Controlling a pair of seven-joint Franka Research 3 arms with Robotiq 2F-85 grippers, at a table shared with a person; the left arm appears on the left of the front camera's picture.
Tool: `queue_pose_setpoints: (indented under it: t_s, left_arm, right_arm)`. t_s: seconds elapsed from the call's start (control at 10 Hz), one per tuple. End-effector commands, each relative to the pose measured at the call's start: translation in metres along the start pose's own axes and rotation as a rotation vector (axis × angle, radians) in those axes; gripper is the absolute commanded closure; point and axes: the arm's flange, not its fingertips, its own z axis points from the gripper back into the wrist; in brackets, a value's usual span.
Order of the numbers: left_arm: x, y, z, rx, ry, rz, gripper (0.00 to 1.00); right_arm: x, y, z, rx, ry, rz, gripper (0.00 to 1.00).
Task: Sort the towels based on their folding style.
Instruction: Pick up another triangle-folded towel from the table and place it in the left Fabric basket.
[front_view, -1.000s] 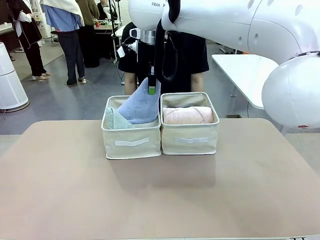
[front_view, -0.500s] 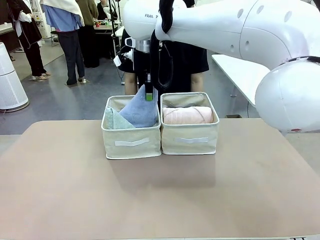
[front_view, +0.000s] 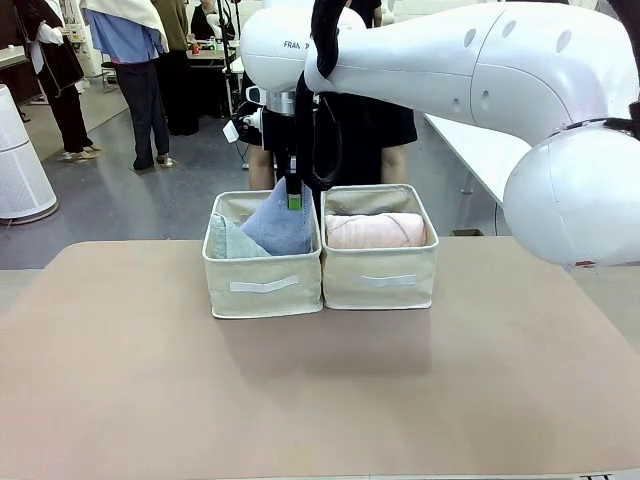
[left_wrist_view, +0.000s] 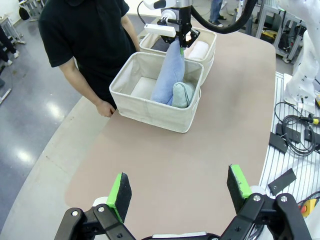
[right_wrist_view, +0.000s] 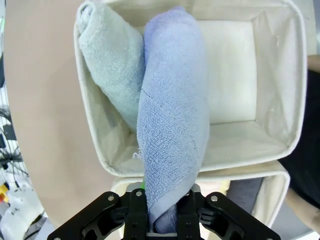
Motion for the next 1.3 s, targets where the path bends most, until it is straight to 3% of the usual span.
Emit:
queue_pose_setpoints:
  t_s: [0.0, 0.6, 1.2]
  left_arm:
    - [-0.001, -0.001, 0.001, -0.005, 0.004, -0.011, 0.0]
    - [-0.001, -0.001, 0.001, -0.005, 0.004, -0.011, 0.0]
    - [-0.001, -0.001, 0.001, -0.005, 0.004, -0.011, 0.0]
  right_arm:
    - [-0.002, 0.0, -0.002, 0.01, 0.01, 0.026, 0.82]
    - [0.0, 0.0, -0.003, 0.005, 0.003, 0.012, 0.82]
    - [0.004, -0.012, -0.036, 0.03, 0.012, 0.039, 0.82]
